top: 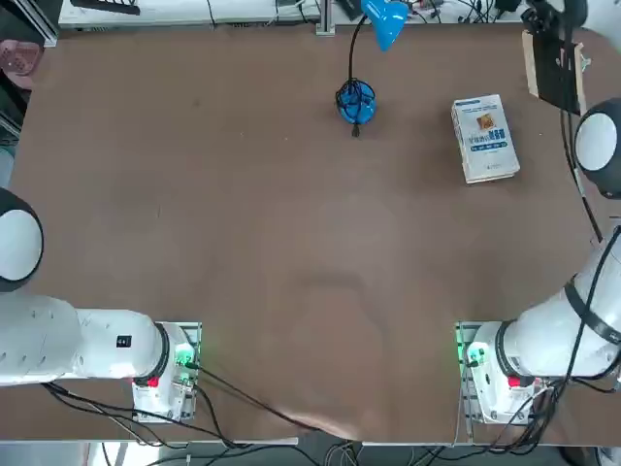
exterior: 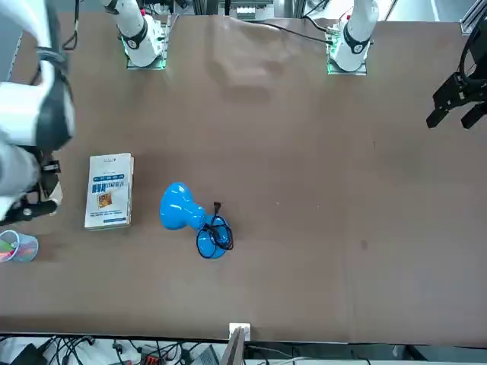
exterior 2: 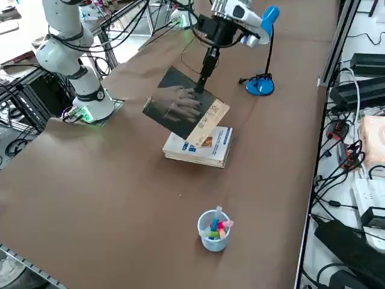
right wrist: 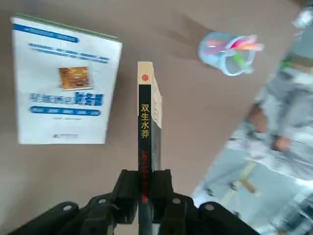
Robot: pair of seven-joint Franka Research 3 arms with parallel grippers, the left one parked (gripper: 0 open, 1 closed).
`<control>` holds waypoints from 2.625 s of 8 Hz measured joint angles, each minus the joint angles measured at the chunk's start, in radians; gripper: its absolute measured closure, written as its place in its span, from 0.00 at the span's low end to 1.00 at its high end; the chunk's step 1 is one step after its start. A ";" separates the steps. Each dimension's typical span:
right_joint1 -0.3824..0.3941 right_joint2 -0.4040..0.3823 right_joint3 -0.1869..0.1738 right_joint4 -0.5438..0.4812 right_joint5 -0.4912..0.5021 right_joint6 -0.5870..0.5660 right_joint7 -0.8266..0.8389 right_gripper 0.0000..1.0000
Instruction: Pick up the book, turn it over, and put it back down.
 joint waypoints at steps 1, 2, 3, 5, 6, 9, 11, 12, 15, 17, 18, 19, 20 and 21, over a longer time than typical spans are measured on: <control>0.052 0.002 0.000 -0.030 -0.080 0.000 0.054 0.90; 0.101 0.007 0.001 -0.067 -0.151 0.000 0.104 0.90; 0.147 0.012 0.001 -0.104 -0.214 0.000 0.152 0.90; 0.225 0.010 0.001 -0.196 -0.310 0.013 0.280 0.90; 0.252 -0.002 0.001 -0.262 -0.351 0.047 0.351 0.90; 0.269 -0.075 0.000 -0.475 -0.443 0.176 0.584 0.90; 0.287 -0.087 0.001 -0.577 -0.504 0.204 0.747 0.90; 0.295 -0.085 0.001 -0.615 -0.528 0.209 0.801 0.90; 0.326 -0.039 0.001 -0.678 -0.587 0.222 0.964 0.90; 0.352 0.016 0.001 -0.680 -0.591 0.224 1.046 0.90; 0.358 0.036 0.001 -0.679 -0.595 0.224 1.076 0.90; 0.361 0.051 0.001 -0.676 -0.600 0.224 1.101 0.90; 0.365 0.065 0.000 -0.671 -0.604 0.224 1.117 0.90; 0.367 0.075 0.000 -0.667 -0.610 0.224 1.128 0.90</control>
